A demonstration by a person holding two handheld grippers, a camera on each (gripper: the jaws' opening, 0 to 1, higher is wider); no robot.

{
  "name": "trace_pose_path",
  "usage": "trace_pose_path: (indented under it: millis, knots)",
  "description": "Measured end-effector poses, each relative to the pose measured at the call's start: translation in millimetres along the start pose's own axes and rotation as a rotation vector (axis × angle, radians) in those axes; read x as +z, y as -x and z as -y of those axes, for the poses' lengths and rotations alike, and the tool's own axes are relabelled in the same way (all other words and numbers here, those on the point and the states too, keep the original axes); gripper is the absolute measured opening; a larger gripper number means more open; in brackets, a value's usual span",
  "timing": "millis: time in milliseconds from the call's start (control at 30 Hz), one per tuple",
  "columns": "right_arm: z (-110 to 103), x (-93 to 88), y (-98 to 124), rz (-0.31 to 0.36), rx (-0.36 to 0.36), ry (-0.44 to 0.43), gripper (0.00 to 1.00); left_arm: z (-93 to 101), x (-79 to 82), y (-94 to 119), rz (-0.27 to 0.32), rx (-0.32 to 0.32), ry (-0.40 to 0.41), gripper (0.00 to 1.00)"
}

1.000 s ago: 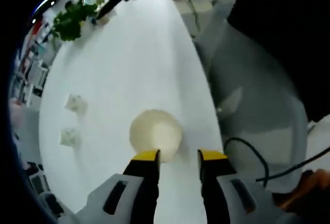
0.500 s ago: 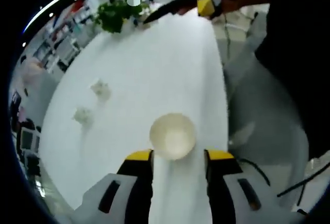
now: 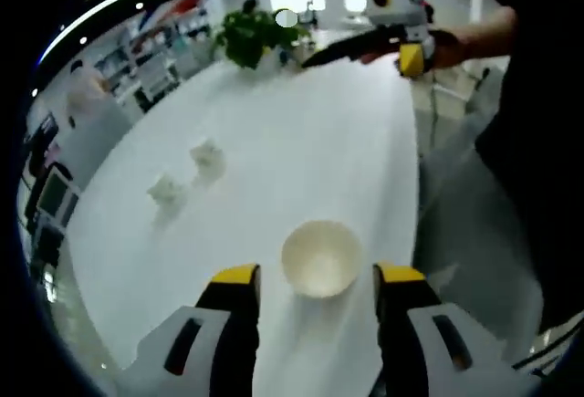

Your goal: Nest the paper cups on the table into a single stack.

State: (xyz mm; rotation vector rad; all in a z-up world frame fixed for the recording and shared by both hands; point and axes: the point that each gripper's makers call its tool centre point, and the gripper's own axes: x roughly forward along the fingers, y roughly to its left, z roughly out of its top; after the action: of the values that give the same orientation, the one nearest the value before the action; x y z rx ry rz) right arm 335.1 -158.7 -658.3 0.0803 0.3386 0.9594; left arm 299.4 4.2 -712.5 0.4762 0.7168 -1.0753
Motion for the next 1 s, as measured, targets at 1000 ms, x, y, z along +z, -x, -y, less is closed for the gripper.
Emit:
trace_pose_path:
  millis: [1000]
  knots:
    - [-7,8.4,-4,-0.016,-0.009,0.022,1.00,-20.6,31.8,35,0.311,0.142,0.159,0.76]
